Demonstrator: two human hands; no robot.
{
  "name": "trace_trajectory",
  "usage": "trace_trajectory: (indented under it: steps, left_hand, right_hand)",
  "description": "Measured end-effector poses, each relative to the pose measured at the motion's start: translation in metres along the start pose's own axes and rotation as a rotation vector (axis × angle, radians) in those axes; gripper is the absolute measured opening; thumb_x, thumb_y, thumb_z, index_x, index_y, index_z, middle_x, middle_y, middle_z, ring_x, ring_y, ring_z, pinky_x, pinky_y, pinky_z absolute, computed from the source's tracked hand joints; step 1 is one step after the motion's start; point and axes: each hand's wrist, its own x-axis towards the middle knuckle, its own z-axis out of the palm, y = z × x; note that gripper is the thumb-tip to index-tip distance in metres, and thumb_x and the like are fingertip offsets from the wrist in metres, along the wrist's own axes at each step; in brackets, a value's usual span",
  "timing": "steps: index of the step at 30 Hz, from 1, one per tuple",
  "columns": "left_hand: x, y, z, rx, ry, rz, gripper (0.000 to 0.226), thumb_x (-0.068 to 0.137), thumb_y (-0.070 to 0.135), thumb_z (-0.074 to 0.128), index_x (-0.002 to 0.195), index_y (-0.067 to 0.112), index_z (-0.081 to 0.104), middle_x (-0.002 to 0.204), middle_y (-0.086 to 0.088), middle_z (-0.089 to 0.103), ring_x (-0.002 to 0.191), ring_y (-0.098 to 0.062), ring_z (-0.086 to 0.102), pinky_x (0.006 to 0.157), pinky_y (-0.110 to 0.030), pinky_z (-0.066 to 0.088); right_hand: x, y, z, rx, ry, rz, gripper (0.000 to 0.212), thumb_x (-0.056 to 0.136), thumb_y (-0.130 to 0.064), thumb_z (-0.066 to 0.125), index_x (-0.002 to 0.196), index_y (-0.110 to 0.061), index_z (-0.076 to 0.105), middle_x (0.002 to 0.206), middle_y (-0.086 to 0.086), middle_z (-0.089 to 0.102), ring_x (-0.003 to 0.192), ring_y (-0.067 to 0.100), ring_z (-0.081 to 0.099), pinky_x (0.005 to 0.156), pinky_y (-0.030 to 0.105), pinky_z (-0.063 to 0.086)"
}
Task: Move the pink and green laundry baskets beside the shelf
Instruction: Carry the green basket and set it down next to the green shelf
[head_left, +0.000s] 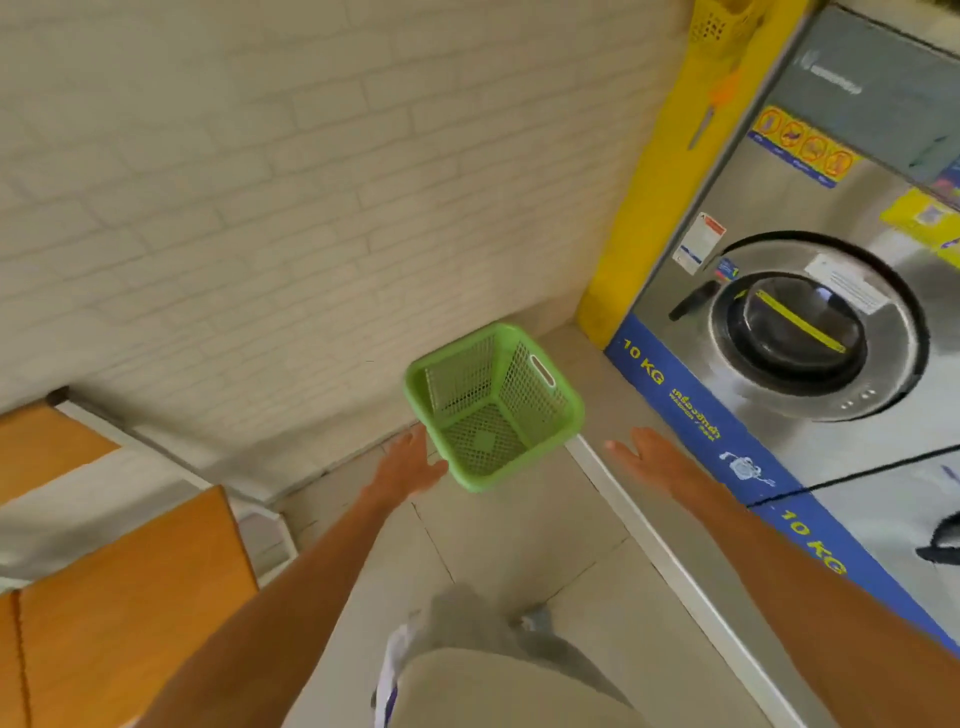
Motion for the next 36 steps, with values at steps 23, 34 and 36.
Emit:
trace_trajectory:
  steps: [23,34,36]
  left_hand:
    - [0.283,-0.011,0.124,-0.525,0.097,-0.656,0.082,0.089,0.031,0.065,0.155,0.009,0.02,0.146,-0.022,0.041,0.132,-0.041,0.045,0.104,-0.052,0.043]
    - [0.388,-0.053,0.211,-0.848,0.23,-0.845,0.07,0.087,0.024,0.071,0.14,0.005,0.031,0.12,-0.012,0.053,0.096,-0.024,0.061,0.05,-0.015,0.049]
    - [0.385,-0.051,0.213,-0.918,0.295,-0.854,0.067,0.089,0.024,0.069,0.141,0.006,0.031,0.121,-0.015,0.057,0.094,-0.027,0.066,0.056,-0.022,0.056]
  right_hand:
    - [0.447,-0.04,0.02,-0.125,-0.266,-0.156,0.072,0.097,-0.039,0.055,0.151,-0.002,0.027,0.147,0.029,0.043,0.134,0.042,0.045,0.107,0.046,0.037]
    - [0.575,-0.039,0.089,-0.095,-0.342,-0.09,0.055,0.088,-0.033,0.069,0.131,-0.008,0.045,0.12,0.015,0.063,0.112,0.036,0.06,0.093,0.042,0.047]
    - [0.579,-0.051,0.09,0.012,-0.415,0.028,0.054,0.088,-0.037,0.068,0.131,-0.014,0.045,0.12,0.009,0.058,0.117,0.034,0.057,0.099,0.049,0.047]
